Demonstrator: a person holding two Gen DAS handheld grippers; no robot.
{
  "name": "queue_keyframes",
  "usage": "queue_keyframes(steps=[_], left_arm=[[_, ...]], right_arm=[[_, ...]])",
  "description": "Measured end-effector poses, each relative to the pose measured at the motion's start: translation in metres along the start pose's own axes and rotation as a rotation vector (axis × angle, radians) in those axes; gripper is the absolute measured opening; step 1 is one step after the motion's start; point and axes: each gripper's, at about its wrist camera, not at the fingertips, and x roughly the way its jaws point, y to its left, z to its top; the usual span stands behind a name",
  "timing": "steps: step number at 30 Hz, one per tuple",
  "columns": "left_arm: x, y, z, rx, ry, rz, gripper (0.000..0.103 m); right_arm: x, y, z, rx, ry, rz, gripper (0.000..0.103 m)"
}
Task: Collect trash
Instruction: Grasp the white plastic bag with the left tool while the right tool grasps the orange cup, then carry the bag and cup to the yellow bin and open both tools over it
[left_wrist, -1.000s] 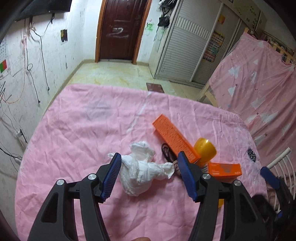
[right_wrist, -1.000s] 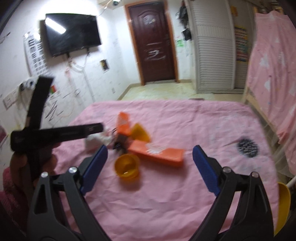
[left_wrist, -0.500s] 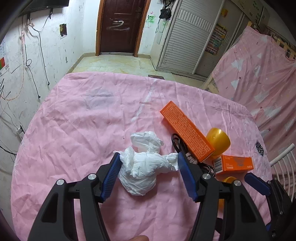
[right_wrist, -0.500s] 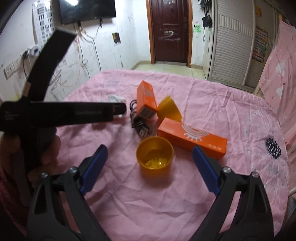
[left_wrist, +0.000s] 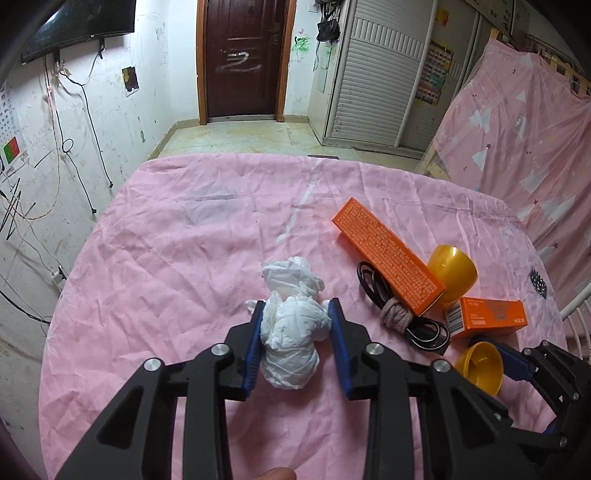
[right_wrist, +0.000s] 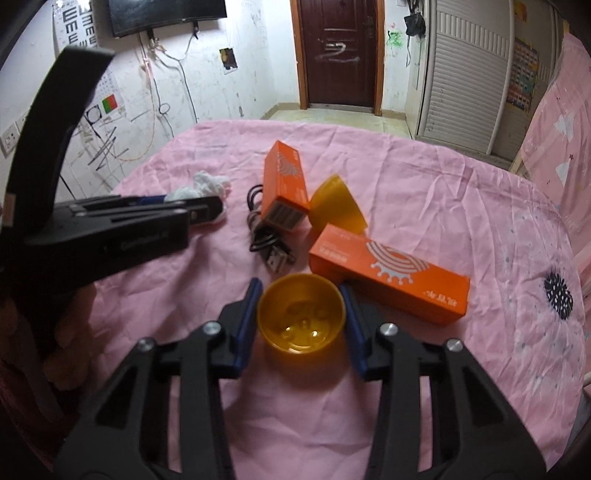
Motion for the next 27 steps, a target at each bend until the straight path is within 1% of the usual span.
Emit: queue_keyframes(steps=[6,10,14,19,27], left_arm=[[-0.011,-0.001,-0.001,-0.002,-0.008,0.0,0.023],[-0.026,-0.003,0.002,0.002,-0.039,0.007,0.023],[-0.043,-0.015,0.005,0.018,-0.069,-0.001,0.023],[-0.057,-0.041,0.006,0.056,-0.098,-0.002,0.023],[-0.074,-0.101,0.003,0.154,-0.127,-0.034,0.023]], right_arm=[[-0.014,-0.003,-0.003,0.012,-0.056,0.012,0.04],[-0.03,-0.011,-0.006,0.03,-0.103,0.016,0.04],[-0.054,-0.025,-0.007,0.059,-0.164,0.01,0.04],[-0.079,-0.053,-0.018,0.12,-0.225,-0.007,0.04],[-0.114,-0.098,-0.043,0.199,-0.289,-0.056,0.04]])
